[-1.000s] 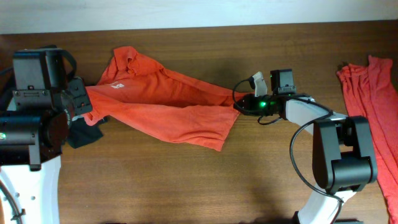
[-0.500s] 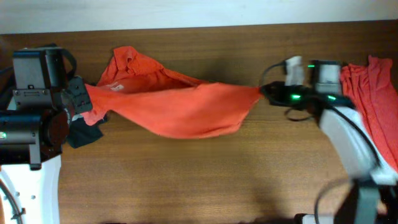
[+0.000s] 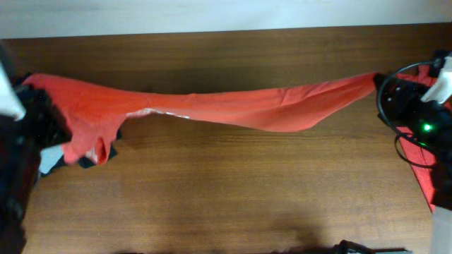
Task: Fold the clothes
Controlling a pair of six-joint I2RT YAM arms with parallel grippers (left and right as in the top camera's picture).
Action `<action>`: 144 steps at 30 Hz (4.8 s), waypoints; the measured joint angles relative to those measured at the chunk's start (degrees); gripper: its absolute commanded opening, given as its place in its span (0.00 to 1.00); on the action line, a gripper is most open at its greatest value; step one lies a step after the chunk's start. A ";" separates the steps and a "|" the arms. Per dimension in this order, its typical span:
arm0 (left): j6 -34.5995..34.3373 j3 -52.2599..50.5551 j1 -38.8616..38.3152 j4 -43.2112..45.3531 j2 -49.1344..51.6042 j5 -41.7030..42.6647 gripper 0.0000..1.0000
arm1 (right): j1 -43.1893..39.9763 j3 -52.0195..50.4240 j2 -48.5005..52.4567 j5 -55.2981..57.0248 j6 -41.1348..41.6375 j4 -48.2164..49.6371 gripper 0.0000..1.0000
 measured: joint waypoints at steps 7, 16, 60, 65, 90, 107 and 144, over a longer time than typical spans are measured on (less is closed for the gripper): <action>1.03 4.37 0.02 -1.16 -2.78 2.62 0.00 | 0.00 17.44 0.11 0.33 -0.42 -8.17 0.04; 1.92 16.70 0.02 -4.20 -3.54 4.52 0.00 | 0.00 35.95 -0.57 12.96 -0.76 -24.81 0.04; 5.11 13.73 1.18 2.19 53.29 7.21 0.99 | 4.44 38.25 54.42 17.31 -7.67 -27.98 0.80; 1.20 14.23 1.07 -15.50 43.15 7.04 0.99 | 4.44 38.27 42.51 16.24 -9.33 -35.50 0.84; -12.15 -58.29 1.46 13.05 31.17 13.90 0.99 | 4.46 -14.88 34.71 19.21 -5.68 -22.18 0.84; -16.63 -71.80 1.51 26.82 30.16 17.77 0.00 | 4.50 -35.21 33.09 20.68 4.28 -4.44 0.43; -13.55 -72.30 10.29 10.43 25.97 22.97 0.58 | 4.76 -33.14 33.07 36.50 13.42 -12.13 0.95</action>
